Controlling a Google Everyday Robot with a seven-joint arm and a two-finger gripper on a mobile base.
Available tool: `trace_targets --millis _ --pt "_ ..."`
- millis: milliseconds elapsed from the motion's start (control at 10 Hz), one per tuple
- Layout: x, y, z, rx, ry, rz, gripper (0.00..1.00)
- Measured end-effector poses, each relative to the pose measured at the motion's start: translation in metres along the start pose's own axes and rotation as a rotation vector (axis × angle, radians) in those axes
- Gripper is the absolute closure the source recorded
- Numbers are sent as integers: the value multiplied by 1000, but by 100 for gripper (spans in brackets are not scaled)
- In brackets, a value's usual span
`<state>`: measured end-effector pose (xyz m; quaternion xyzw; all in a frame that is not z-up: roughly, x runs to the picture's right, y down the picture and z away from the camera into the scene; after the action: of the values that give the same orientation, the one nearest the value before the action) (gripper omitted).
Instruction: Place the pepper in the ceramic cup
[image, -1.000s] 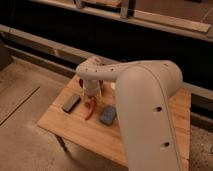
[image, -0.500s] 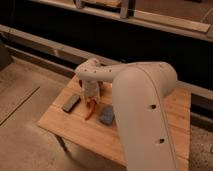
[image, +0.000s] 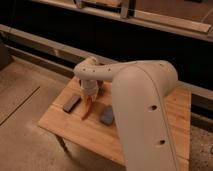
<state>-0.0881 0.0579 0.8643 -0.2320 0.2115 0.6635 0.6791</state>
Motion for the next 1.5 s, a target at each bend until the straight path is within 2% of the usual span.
trace_targets --millis 400,800,1000,1100,1500 --pt "-3 19 -42 16 -95 -23 100" --pt "-8 18 -113 25 -203 25 100" --pt "-12 5 -162 24 -262 105 100" --pt "-12 1 -169 26 -270 122 100" --pt "-12 3 -169 24 -271 121 100"
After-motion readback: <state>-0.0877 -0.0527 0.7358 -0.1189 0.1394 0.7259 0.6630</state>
